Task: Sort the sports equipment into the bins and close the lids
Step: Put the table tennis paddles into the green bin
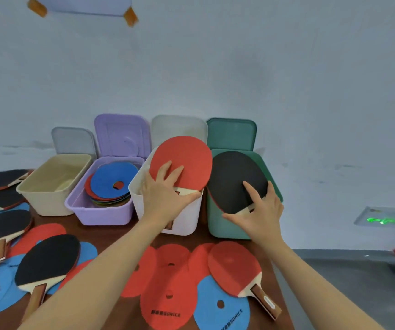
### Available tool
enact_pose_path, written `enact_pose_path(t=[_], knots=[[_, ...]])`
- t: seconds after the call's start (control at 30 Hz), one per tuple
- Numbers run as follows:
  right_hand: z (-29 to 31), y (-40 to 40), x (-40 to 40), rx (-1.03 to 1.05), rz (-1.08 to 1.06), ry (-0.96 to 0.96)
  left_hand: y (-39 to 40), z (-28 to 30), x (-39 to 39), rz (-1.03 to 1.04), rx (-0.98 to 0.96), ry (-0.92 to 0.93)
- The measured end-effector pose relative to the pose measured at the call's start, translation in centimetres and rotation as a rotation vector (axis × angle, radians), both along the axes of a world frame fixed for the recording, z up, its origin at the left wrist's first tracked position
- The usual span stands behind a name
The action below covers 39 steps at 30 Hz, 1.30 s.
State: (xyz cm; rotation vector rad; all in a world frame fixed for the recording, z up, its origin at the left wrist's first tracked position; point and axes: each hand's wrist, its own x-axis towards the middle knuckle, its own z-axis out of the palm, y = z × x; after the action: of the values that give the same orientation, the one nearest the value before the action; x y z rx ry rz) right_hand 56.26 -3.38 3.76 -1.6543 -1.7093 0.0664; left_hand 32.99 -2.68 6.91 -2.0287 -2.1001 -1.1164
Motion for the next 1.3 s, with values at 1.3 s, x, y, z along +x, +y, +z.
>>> enact_pose_path(t=[1.3], knots=[[-0.4, 24.6, 7.9, -0.122, 0.218, -0.058, 22.9, -1.9, 11.5, -0.182, -0.259, 0.107]])
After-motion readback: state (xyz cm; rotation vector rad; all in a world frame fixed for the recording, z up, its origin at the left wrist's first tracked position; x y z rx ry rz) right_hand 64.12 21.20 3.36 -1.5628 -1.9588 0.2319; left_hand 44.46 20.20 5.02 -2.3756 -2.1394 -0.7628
